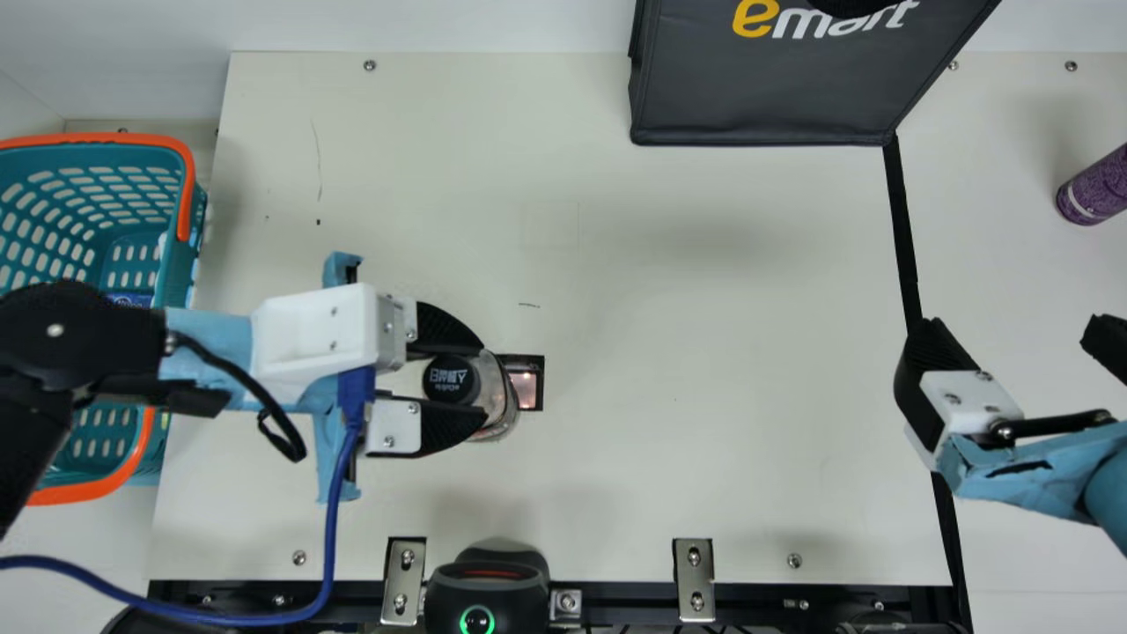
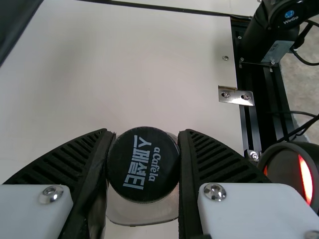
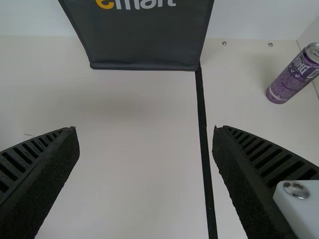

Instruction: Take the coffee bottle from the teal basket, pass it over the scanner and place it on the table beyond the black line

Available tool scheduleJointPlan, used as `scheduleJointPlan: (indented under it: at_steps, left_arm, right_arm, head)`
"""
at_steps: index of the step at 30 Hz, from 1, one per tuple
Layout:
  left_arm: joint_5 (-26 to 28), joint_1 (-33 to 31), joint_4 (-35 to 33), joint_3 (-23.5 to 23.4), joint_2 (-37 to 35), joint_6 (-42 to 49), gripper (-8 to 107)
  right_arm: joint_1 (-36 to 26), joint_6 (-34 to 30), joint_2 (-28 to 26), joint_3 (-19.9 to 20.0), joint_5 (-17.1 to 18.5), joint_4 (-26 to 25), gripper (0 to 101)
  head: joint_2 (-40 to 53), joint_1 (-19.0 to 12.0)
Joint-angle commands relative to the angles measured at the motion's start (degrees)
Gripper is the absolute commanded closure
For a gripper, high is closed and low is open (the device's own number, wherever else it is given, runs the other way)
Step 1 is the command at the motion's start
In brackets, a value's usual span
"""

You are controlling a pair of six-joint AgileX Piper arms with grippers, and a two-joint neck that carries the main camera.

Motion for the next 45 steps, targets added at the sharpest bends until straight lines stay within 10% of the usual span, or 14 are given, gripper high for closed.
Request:
scheduleJointPlan:
  at_steps: [1,16,45]
  left_arm:
    - [-0.8,-0.5,-0.2,0.2,1.1,0.4,107]
    - [-5.5,-2.5,-1.3,1.0,8.0,3.4,107]
    - [-4.9,-1.5,-0.8,0.0,5.9,-7.1,10]
  right_arm:
    - [0.0,0.0,0.0,0.0,0.0,0.0,6]
    - [0.0,0.0,0.0,0.0,0.0,0.0,6]
    - [0.0,0.0,0.0,0.0,0.0,0.0,6]
  head:
    - [0.1,-1.7]
    - [0.1,-1.7]
    - [0.1,-1.7]
